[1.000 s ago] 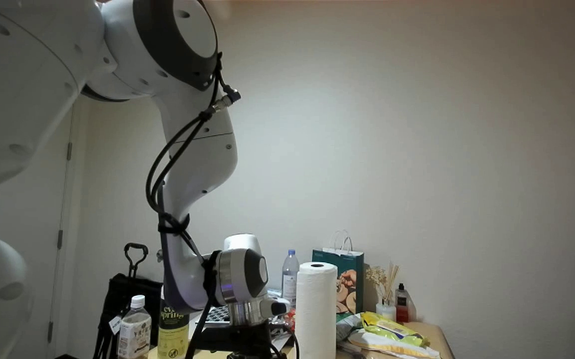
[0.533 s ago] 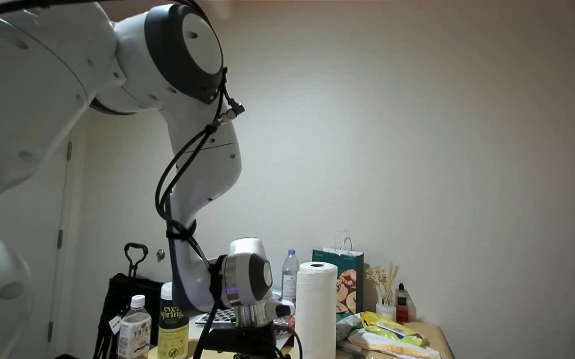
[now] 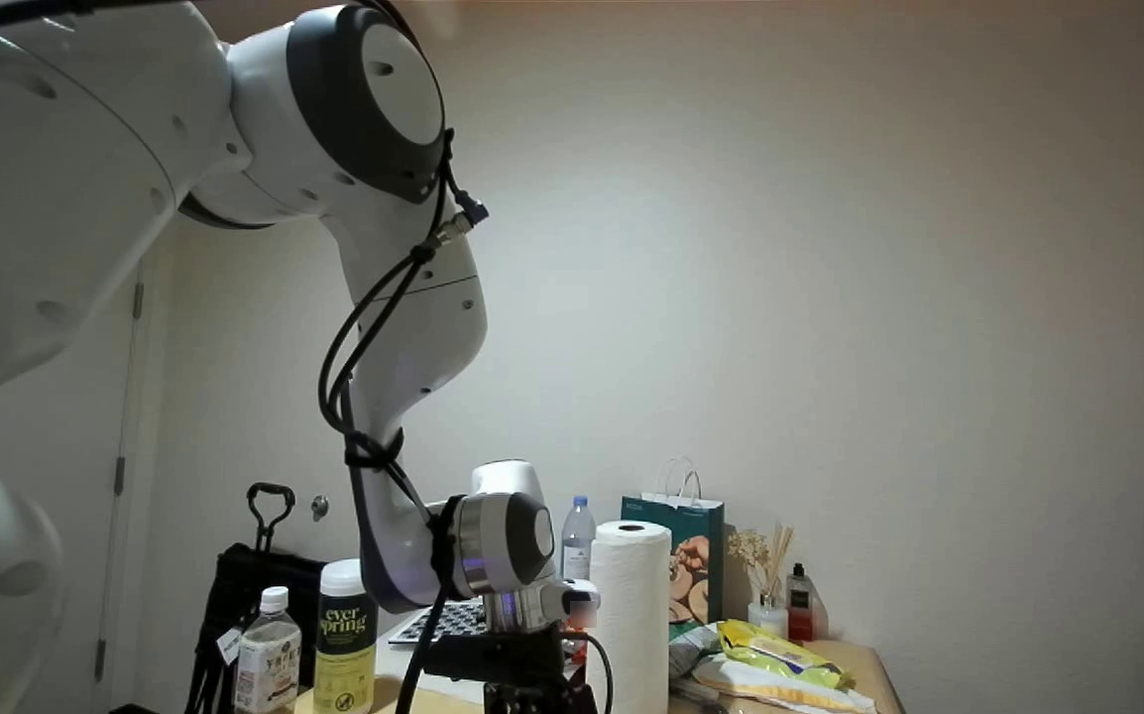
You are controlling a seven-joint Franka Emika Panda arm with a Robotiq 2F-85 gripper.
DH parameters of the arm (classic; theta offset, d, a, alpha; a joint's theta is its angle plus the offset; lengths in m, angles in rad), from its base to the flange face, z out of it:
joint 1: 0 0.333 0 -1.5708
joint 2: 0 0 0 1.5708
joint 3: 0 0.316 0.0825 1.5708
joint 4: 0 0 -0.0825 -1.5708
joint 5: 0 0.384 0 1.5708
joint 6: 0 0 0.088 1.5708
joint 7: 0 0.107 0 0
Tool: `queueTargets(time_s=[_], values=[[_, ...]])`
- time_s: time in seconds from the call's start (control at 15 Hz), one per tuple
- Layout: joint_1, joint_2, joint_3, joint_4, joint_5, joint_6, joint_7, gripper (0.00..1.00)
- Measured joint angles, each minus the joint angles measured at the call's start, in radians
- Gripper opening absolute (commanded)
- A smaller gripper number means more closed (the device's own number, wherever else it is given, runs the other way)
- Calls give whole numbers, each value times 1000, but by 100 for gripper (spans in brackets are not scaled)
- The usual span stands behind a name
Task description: Pick up the bottle and put it on the table.
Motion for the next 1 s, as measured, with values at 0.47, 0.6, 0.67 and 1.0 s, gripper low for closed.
queueTargets(time_s=[0.47, 0.6, 0.67, 1.0], values=[[-13, -3, -21, 0, 49, 0, 0, 74], [-15, -2, -23, 0, 61, 0, 0, 60], [-16, -2, -23, 0, 66, -1, 0, 54], [-16, -1, -21, 0, 93, -4, 0, 23]])
